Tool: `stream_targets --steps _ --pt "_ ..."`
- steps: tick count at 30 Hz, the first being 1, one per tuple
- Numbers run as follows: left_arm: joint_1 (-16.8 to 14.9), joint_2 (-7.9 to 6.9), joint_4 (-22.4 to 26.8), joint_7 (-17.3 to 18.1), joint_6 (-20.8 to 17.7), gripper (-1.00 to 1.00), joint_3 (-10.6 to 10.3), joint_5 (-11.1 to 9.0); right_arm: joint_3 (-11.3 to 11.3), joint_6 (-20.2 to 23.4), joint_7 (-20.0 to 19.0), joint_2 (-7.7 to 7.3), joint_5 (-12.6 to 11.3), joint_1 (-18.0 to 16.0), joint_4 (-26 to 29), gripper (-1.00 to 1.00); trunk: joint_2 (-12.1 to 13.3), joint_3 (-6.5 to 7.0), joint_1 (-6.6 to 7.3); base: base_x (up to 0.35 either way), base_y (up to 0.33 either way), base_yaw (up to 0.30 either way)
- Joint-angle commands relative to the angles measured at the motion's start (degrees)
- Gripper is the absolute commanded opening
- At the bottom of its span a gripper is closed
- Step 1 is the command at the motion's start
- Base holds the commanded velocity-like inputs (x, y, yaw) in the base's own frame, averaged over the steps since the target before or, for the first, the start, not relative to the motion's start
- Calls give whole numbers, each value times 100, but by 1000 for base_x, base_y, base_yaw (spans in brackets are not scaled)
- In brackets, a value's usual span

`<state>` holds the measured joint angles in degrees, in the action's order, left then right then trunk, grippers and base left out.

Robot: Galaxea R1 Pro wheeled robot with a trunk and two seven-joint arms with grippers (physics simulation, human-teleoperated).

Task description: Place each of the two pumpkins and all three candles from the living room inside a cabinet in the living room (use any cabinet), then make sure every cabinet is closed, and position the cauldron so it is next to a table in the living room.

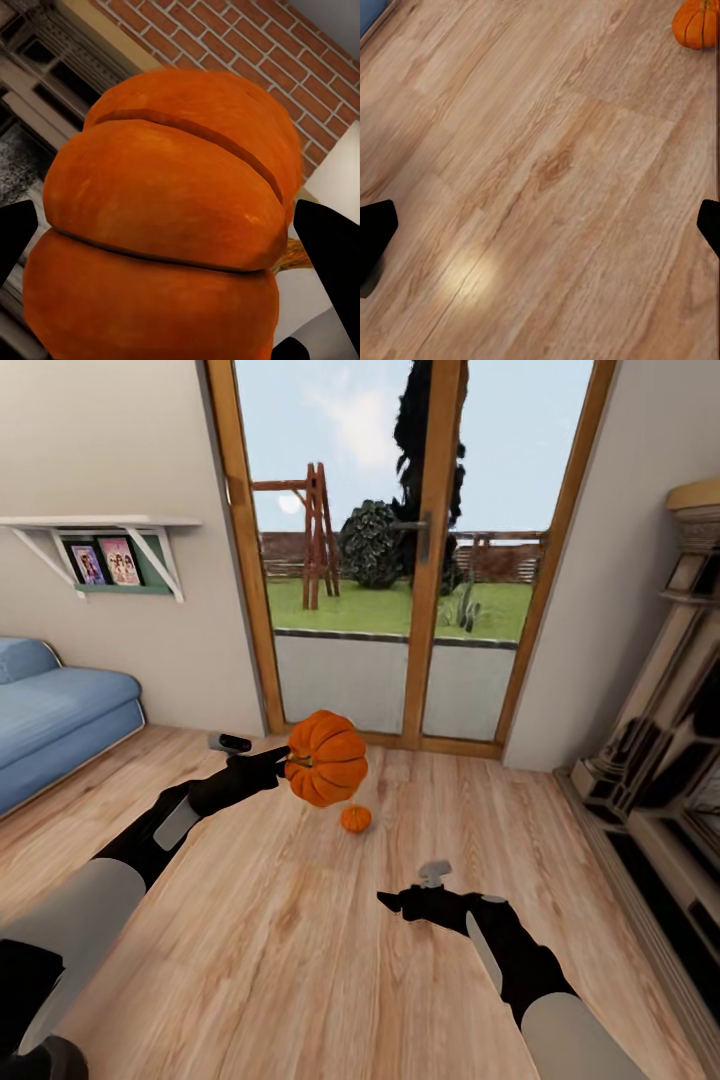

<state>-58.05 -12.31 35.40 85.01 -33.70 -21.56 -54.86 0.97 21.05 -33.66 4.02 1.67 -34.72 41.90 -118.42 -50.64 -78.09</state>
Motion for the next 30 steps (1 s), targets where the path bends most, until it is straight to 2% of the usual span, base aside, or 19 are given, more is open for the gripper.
stream_targets --steps 1,6,13,23,25,30 --pt "0 1 2 -2 4 -100 12 -7 2 -109 0 1 -3 0 -14 100 0 0 0 338 0 0" --pt "0 3 2 1 4 -100 12 -7 0 -498 0 2 -8 0 -148 100 0 0 0 338 0 0" --pt "-1 1 2 5 4 -100 12 -7 0 -562 0 4 -2 2 -184 100 0 0 0 338 0 0" --pt "0 -1 2 6 4 -100 12 -7 -6 -666 22 112 11 18 -342 100 0 0 0 338 0 0" --pt "0 -2 2 7 4 -100 12 -7 -8 -669 153 135 30 0 -546 100 0 0 0 338 0 0" --pt "1 -16 2 11 4 -100 12 -7 -13 -679 774 163 15 -16 -815 100 0 0 0 338 0 0"
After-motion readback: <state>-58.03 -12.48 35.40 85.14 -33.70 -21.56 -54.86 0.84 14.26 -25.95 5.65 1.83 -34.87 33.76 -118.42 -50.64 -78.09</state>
